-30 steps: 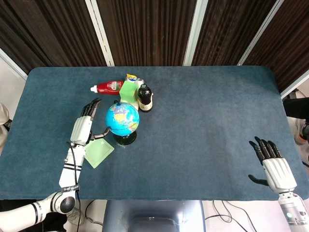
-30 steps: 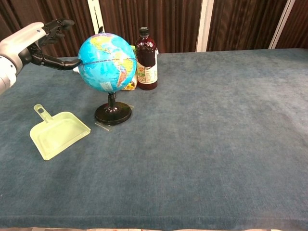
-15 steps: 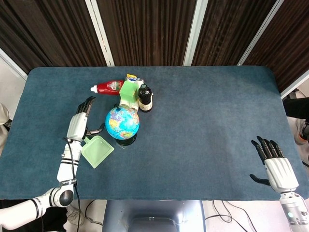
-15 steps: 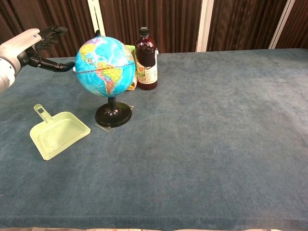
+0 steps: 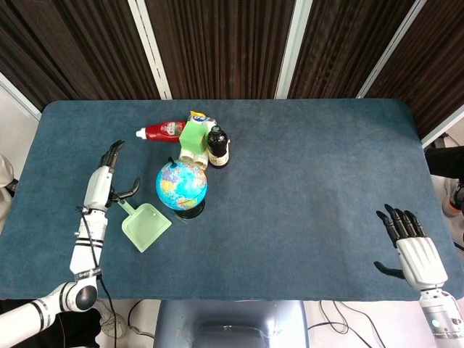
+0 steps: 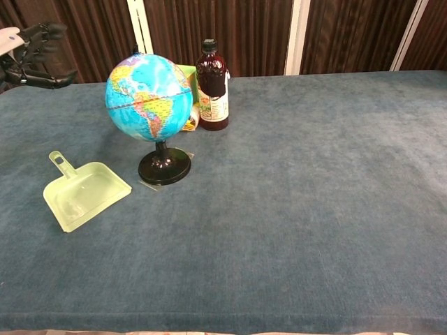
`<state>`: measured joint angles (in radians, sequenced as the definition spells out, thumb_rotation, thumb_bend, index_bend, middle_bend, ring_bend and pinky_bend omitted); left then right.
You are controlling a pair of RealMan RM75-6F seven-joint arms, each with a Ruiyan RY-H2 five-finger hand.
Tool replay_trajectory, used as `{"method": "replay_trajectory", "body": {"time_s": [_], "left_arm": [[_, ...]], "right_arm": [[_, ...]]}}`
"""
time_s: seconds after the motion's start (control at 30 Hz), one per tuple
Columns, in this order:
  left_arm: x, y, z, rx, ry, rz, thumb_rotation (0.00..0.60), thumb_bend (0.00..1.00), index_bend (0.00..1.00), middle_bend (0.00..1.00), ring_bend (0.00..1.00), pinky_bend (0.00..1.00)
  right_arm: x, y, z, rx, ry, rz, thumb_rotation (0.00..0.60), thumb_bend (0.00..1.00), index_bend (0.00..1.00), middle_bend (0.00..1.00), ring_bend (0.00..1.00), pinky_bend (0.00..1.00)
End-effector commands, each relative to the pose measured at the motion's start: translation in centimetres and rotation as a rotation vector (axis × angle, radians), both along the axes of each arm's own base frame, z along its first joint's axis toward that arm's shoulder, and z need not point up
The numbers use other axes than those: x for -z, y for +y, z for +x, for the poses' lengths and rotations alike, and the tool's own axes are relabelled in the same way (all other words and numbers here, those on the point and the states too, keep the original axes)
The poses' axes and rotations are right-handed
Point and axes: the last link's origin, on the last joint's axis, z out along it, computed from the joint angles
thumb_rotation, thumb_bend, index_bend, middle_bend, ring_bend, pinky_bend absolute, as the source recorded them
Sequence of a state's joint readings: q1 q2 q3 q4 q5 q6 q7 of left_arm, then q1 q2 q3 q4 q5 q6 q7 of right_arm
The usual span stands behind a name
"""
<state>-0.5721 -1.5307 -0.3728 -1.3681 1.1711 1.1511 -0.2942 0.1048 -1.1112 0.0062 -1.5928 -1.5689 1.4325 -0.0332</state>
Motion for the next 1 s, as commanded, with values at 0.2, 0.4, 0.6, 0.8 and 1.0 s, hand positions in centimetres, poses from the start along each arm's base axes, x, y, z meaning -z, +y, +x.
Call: {"method": "replay_trajectory", "body": {"time_s": [0.2,0.4,0.6,0.8,1.0], "left_arm": [[-2.1,-5.2,0.1,0.166,-0.183,-0.066,0.569,0.38,0.0,0.0,0.0,0.0],[-1.9,-6.9,2.3,0.241,-0.213,-0.073,0.516,0.33,0.0,0.0,0.0,0.0],[0.5,-6.7,4.9,0.253,-0.101,-0.003,0.415,0.3,0.0,0.0,0.0,0.0],[2.4,-5.4,6.1,0.234,0.015,0.019,0.413,0.3,0.0,0.0,0.0,0.0],[3.7,-4.6,7.2,0.224,0.065,0.032,0.423,0.3,0.0,0.0,0.0,0.0]], "right_arm": [[0.1,0.2,0.2,-0.009,-0.004,0.002,0.6,0.18,0.0,0.0,0.0,0.0],[0.1,0.4,0.3,-0.012,-0.004,0.012,0.6,0.18,0.0,0.0,0.0,0.0],[-0.1,0.4,0.2,-0.013,-0.012,0.016,0.6,0.18,0.0,0.0,0.0,0.0],[-0.4,0.4,0.1,-0.009,-0.016,0.014,0.6,0.18,0.0,0.0,0.0,0.0],[-0.6,0.4,0.1,-0.008,-0.022,0.021,0.6,0.18,0.0,0.0,0.0,0.0]]}}
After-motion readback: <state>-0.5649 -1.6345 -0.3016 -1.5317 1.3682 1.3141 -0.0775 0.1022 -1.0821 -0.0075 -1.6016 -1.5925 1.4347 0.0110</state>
